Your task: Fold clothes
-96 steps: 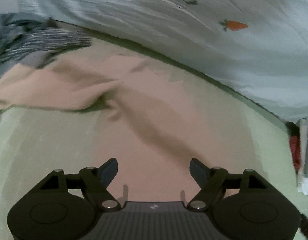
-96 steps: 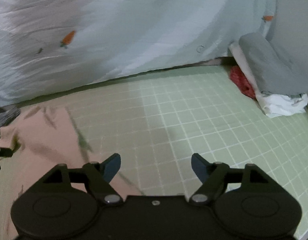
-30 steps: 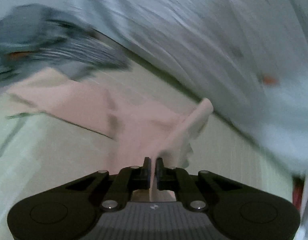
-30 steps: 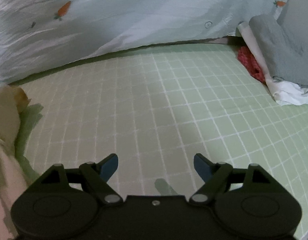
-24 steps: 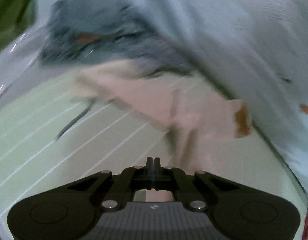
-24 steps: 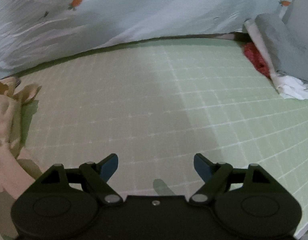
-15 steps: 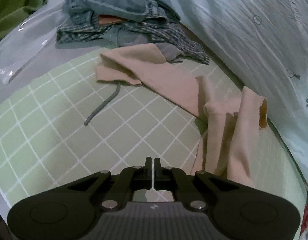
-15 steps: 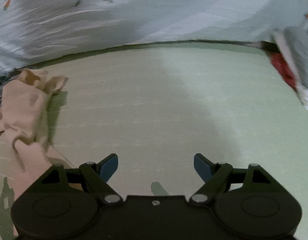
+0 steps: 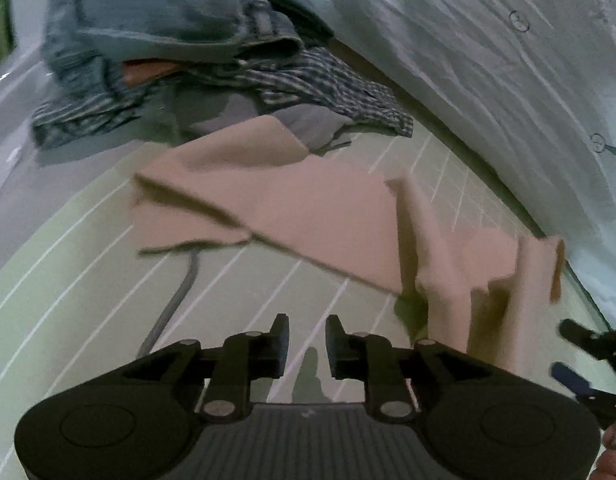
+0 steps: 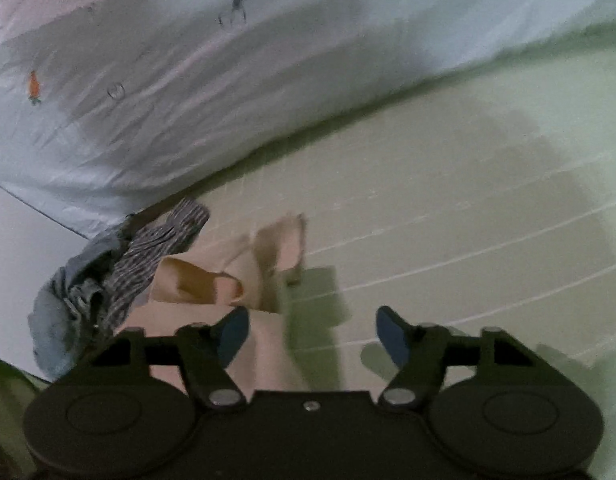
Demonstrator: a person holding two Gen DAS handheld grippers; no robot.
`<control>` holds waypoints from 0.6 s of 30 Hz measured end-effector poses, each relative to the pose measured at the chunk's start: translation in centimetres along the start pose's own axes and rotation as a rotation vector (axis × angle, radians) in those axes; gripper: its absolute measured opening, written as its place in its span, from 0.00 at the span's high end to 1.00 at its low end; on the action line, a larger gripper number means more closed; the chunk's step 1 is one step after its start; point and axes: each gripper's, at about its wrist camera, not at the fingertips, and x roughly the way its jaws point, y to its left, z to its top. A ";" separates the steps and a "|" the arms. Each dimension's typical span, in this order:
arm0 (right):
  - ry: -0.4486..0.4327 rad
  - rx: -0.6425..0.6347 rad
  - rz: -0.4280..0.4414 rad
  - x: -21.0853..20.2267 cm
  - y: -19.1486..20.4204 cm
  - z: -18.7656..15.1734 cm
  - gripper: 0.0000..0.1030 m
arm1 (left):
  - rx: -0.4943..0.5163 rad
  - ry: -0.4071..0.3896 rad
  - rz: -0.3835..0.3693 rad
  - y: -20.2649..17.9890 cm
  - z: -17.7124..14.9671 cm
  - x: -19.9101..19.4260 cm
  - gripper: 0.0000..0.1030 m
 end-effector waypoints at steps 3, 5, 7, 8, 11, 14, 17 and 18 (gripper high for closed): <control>0.060 0.057 0.059 1.8 0.0 -0.2 0.42 | 0.026 0.016 -0.007 -1.0 1.1 1.4 0.73; 0.092 0.084 0.107 2.5 0.0 -0.6 0.47 | 0.040 0.022 -0.008 -1.4 1.2 1.9 0.72; 0.119 0.091 0.148 2.9 0.0 -0.9 0.69 | 0.035 0.033 -0.011 -1.6 1.0 2.3 0.72; 0.122 0.085 0.148 3.0 0.2 -1.0 0.81 | 0.032 0.041 -0.016 -1.6 0.9 2.4 0.72; 0.069 0.036 0.124 1.2 0.5 -1.1 0.94 | 0.047 0.049 -0.023 -1.8 -0.2 2.1 0.72; -0.033 -0.040 0.098 -2.1 1.1 -1.2 0.95 | 0.072 0.042 -0.036 -2.1 -1.1 1.2 0.72; -0.173 -0.180 0.007 -6.9 2.0 -2.3 0.95 | 0.102 0.018 -0.046 -2.3 -2.1 -0.3 0.72; -0.221 -0.219 -0.029 -8.7 2.0 -2.9 0.95 | 0.111 0.007 -0.048 -2.4 -2.4 -0.8 0.72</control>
